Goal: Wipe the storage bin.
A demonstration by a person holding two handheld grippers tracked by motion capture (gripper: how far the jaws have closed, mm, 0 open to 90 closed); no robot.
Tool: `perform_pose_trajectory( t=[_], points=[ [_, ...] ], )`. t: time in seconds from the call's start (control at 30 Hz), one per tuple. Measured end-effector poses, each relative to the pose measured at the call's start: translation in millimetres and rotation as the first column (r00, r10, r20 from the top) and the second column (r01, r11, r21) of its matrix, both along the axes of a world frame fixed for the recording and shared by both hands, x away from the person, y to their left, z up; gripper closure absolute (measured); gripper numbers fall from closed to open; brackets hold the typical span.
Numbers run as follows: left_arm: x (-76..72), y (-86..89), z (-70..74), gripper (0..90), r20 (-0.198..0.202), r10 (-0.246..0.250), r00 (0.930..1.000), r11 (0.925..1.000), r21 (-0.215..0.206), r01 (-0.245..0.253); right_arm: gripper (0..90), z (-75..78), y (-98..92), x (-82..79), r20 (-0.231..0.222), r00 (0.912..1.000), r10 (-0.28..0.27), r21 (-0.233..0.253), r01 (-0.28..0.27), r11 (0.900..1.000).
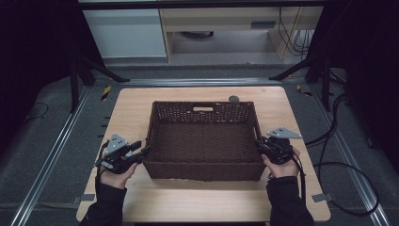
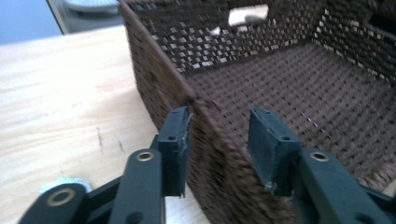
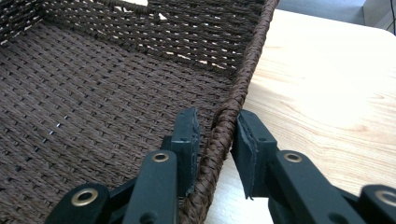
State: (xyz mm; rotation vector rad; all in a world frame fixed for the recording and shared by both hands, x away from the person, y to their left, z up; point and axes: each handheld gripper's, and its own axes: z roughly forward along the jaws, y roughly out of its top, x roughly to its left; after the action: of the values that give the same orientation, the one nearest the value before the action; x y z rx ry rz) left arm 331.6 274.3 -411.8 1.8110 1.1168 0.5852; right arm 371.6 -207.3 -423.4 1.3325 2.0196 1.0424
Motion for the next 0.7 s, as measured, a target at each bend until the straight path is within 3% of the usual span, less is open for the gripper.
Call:
perform_pose_trajectory(
  t=[0.13, 0.23, 0.43, 0.7],
  points=[
    [-3.9, 13.3, 8.8, 51.2, 0.027, 0.003, 0.9996, 1.0000, -0.003, -0.003, 70.8, 0.0, -5.6, -3.0, -0.001, 1.0000, -0.003, 0.006, 0.003, 1.000],
    [-5.8, 24.3, 7.8, 49.8, 0.024, 0.030, 0.9993, 0.9995, 0.009, -0.030, 69.7, -0.2, -6.5, -4.1, 0.003, 1.0000, -0.004, 0.006, 0.004, 1.000],
    [-8.2, 51.0, -7.4, 47.0, -0.009, 0.090, 0.9959, 0.9953, 0.037, -0.090, 61.6, 9.2, -13.8, -8.1, 0.074, 0.9971, -0.017, 0.057, 0.012, 0.998],
    [-8.4, 77.1, -29.1, 44.3, -0.054, 0.159, 0.9859, 0.9844, 0.086, -0.154, 55.5, 3.4, -12.5, -5.9, 0.061, 0.9981, -0.006, 0.041, 0.004, 0.999]
  ],
)
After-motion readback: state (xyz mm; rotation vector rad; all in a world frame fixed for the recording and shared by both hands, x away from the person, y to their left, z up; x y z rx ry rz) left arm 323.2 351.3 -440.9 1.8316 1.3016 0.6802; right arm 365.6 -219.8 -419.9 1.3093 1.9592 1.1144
